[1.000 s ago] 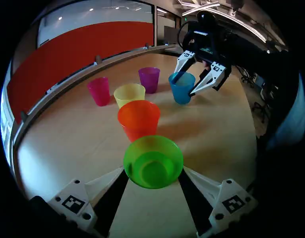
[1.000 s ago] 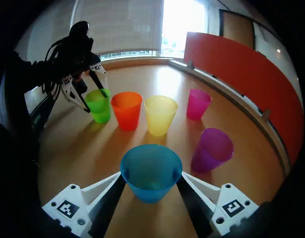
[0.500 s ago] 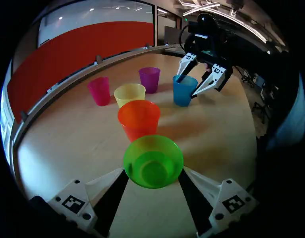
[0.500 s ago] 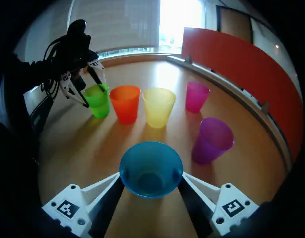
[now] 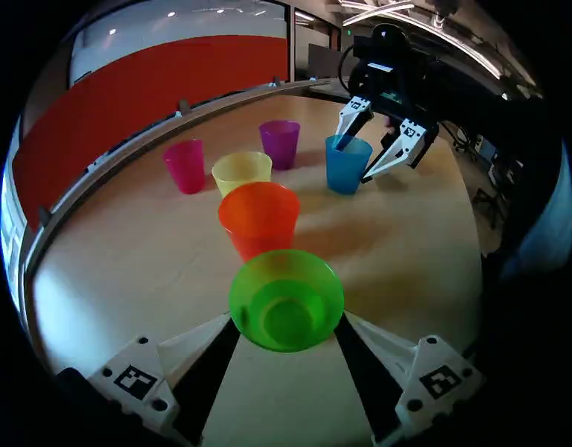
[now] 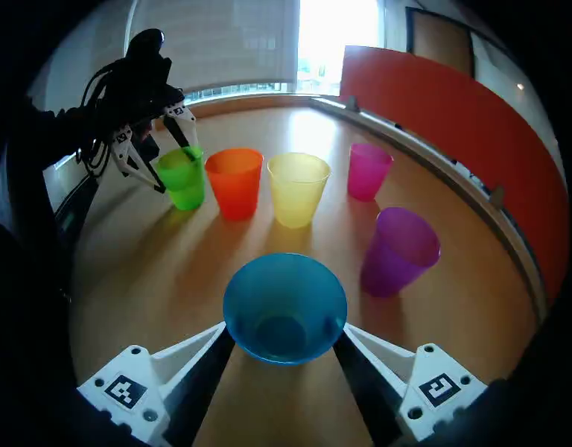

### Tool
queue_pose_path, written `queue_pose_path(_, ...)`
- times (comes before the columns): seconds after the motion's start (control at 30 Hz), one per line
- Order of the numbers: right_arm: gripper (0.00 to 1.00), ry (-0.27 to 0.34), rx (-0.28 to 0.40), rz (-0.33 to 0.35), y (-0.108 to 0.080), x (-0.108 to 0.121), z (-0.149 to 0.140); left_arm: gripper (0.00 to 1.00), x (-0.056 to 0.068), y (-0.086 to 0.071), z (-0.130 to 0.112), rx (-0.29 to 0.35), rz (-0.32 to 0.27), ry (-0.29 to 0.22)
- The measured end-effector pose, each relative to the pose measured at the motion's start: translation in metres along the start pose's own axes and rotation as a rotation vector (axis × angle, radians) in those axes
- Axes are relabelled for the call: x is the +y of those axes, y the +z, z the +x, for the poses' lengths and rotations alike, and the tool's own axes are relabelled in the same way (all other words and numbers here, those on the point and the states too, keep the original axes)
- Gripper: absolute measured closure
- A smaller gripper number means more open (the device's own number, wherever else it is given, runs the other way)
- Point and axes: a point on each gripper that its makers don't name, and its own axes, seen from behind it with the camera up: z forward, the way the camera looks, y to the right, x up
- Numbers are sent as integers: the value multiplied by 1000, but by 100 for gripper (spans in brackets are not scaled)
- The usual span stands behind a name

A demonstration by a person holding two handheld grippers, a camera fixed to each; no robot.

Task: Pour water

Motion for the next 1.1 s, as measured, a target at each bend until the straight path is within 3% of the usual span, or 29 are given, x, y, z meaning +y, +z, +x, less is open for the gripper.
queue_pose_path(0.23,1,10,-2,-8,-2,2,-2,11,0,0,-3,-14,6,6)
queue_pose_path(0.5,1,8,-14,-26,-9,4,-10,11,-6,-8,-10,-33,30,8)
queue_pose_path(1.1,1,36,-9,-99,-43,10,-31,11,-20,-47,-31,-81,121,35)
